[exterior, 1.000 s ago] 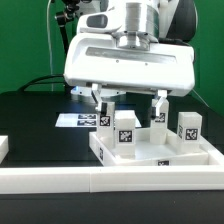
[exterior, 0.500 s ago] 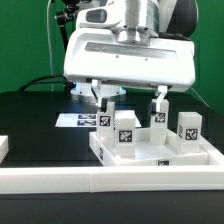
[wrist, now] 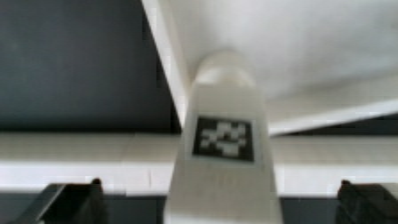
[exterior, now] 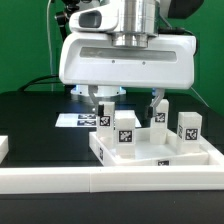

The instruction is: Assemble square table

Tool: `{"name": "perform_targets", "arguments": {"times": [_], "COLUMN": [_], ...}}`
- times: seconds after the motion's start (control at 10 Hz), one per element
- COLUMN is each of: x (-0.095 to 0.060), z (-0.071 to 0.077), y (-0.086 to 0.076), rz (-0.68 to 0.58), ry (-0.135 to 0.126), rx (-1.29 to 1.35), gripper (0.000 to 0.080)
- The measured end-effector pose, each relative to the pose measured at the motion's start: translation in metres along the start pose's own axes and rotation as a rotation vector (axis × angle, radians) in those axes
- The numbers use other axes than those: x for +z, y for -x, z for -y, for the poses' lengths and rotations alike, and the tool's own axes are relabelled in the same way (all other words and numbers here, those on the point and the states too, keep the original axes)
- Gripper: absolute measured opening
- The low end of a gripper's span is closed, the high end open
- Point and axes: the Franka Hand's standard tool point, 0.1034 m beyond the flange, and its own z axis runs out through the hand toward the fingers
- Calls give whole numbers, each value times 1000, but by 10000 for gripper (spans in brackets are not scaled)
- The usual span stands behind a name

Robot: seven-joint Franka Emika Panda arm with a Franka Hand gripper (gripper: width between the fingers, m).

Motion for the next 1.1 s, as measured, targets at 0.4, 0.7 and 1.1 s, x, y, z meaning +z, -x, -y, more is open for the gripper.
{"name": "perform_targets", "arguments": {"times": [0.4,0.7,1.1], "x": [-1,2,2], "z": [10,4,3], "y": [-7,-6,-11], "rz": [162,162,157], "ry": [-8,-29,-98], "rx": [30,68,212], "gripper": [649,649,649]}}
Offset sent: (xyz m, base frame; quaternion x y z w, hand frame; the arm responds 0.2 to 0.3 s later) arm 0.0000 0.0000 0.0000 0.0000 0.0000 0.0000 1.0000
